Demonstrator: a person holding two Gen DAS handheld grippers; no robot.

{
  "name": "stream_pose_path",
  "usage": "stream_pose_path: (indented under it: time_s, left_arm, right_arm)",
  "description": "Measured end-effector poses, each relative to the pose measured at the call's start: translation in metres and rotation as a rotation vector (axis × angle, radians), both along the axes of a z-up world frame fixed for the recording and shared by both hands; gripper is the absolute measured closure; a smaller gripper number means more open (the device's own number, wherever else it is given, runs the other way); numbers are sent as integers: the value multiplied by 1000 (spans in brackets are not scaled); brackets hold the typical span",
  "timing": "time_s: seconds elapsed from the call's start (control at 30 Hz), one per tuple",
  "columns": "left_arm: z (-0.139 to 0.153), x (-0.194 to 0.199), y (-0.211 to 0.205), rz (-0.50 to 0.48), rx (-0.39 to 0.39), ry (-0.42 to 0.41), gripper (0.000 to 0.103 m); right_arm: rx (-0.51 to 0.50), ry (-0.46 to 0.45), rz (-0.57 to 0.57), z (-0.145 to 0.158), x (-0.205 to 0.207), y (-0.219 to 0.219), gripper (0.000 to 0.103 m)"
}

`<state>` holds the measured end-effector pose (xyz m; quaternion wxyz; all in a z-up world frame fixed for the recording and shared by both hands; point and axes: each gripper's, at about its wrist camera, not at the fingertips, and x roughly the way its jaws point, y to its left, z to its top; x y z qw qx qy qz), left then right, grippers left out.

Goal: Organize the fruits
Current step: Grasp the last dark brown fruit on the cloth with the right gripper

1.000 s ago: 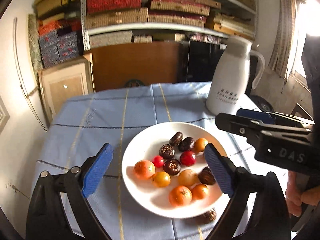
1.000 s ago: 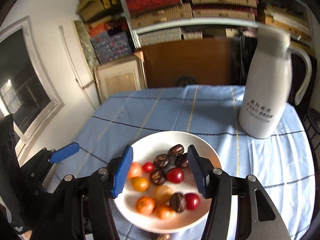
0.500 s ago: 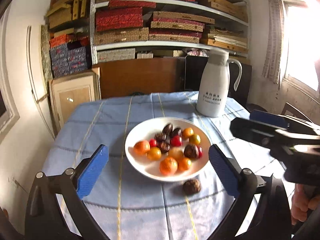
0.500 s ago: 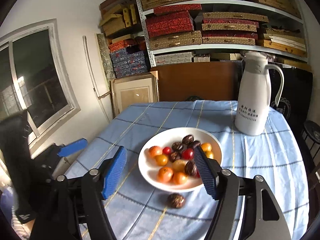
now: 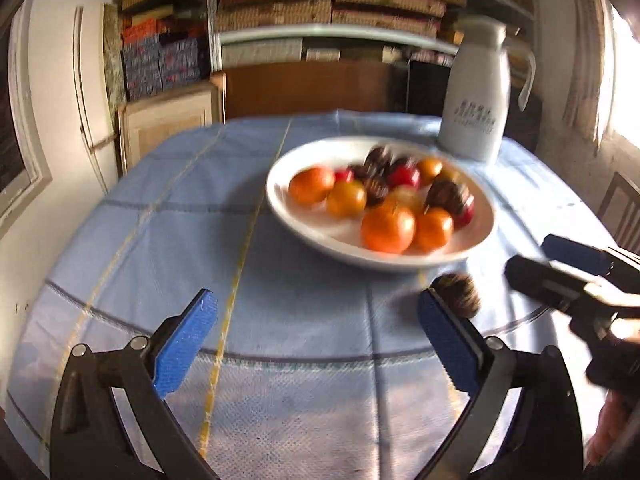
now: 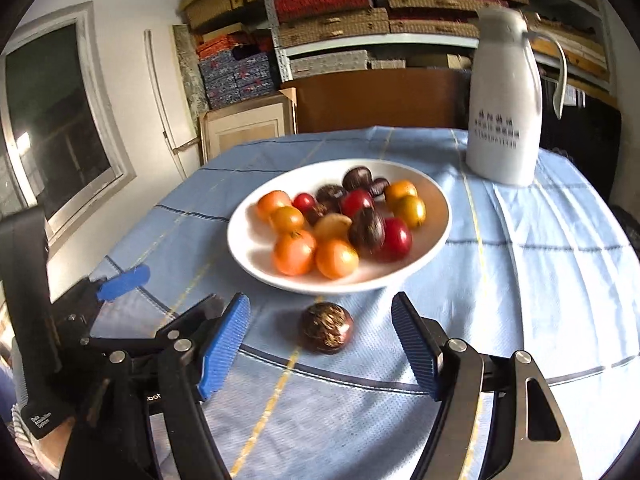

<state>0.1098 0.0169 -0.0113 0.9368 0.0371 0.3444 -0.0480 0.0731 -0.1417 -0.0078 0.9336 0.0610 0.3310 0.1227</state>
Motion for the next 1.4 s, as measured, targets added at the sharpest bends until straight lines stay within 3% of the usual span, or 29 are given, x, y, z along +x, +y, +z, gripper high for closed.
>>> stream_pose_path:
  time_s: [0.07, 0.2, 0.3, 0.8, 1.07, 1.13, 1.27, 1.4]
  left_arm:
    - [-6, 4, 3, 7, -6, 30, 5]
    - [-3, 2, 4, 17, 1, 2, 5]
    - [-2, 1, 3, 26, 30, -10, 5]
    - [-3, 0, 10, 51, 14, 5, 5]
    - [-6, 2, 7, 29, 14, 19, 5]
    - [-6, 3, 7, 27, 14, 24, 5]
    - [-3, 4, 6, -4, -21, 21, 5]
    - [-4, 13, 7, -71, -128, 80, 5]
  right_arm:
    - [0, 15, -10, -14, 4, -3, 29]
    - [-19, 111, -16, -38, 18, -5, 29]
    - [-19, 124, -13, -42, 20, -2, 29]
    - [-88, 163, 16, -50, 35, 14, 30]
    - [-92, 179, 47, -52, 38, 19, 45]
    - [-98, 177, 60, -52, 37, 22, 59]
    - [-125, 158, 74, -50, 35, 26, 61]
    - [-130, 148, 98, -49, 31, 25, 61]
